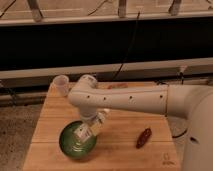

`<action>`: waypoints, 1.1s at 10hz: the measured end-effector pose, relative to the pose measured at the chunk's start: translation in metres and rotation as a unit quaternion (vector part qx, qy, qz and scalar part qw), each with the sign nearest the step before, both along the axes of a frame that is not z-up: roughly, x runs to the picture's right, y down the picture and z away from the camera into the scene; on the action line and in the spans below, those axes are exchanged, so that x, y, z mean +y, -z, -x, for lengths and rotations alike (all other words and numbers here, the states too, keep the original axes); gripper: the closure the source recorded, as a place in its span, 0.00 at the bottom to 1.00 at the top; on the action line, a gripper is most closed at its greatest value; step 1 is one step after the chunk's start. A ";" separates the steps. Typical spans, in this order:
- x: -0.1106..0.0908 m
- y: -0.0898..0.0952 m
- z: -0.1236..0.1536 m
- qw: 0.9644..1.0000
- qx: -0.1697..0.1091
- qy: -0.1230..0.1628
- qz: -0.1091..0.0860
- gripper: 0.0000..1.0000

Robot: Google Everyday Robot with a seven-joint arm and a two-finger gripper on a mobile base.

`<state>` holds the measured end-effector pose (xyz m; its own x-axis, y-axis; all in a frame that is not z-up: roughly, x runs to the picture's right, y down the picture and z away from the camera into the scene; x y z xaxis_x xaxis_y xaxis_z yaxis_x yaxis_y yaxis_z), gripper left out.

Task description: Place the bottle in the ceramic bowl

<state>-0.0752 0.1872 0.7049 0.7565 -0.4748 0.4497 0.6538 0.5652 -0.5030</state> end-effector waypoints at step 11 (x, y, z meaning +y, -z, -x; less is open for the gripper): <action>0.005 0.002 0.011 0.999 -0.030 0.035 0.003 0.92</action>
<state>-0.0866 0.1925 0.7030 0.6932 -0.5233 0.4956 0.7207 0.5140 -0.4652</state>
